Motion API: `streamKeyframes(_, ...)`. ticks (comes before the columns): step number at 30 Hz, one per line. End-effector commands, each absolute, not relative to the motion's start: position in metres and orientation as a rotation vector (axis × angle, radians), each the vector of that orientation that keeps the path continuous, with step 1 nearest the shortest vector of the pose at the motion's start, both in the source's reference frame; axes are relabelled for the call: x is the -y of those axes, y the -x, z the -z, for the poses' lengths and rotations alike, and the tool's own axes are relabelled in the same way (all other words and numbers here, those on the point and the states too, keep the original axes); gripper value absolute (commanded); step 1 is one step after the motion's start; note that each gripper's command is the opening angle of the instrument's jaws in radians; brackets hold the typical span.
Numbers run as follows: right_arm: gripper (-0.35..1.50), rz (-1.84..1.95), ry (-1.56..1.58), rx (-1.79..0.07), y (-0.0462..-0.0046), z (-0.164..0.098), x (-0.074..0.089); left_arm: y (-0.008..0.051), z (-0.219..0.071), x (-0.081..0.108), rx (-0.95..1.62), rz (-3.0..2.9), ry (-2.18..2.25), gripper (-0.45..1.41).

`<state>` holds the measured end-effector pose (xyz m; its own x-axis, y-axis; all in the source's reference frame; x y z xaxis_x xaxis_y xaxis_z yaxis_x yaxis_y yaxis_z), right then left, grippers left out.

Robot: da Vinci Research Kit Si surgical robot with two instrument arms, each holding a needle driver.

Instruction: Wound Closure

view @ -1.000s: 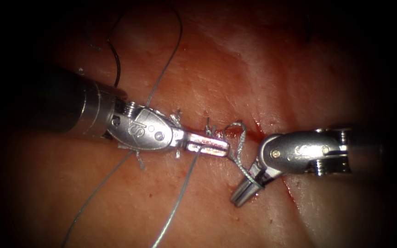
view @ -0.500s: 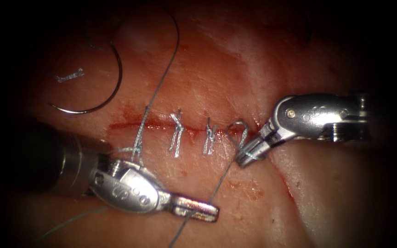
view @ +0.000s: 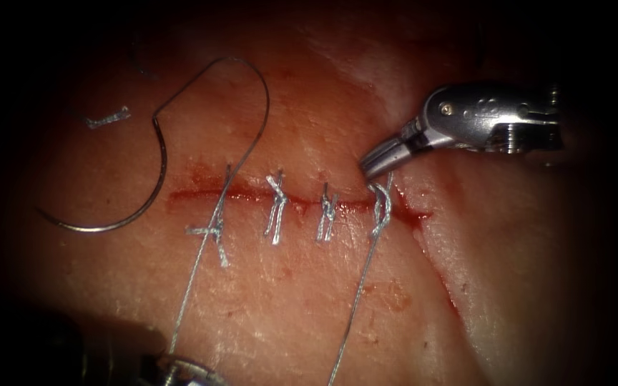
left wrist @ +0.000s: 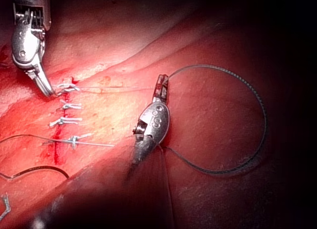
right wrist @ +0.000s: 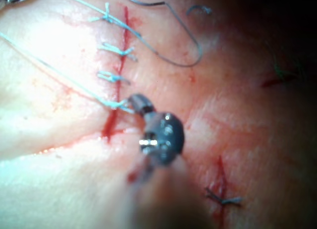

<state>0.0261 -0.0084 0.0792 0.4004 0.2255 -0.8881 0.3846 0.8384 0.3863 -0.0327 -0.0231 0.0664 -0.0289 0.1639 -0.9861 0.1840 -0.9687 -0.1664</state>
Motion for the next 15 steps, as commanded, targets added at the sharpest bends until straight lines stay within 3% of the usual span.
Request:
streamKeyframes(1,-0.35,0.113,-0.6,-1.176,-0.027,-0.0799,0.0079,0.0327,-0.0667,0.0236,-0.397,2.203,-2.182,-0.45)
streamKeyframes(15,-0.35,-0.001,-0.519,-1.144,-0.0268,-0.0824,0.0042,0.0315,-0.0649,0.0284,-0.403,2.221,-2.177,-0.45)
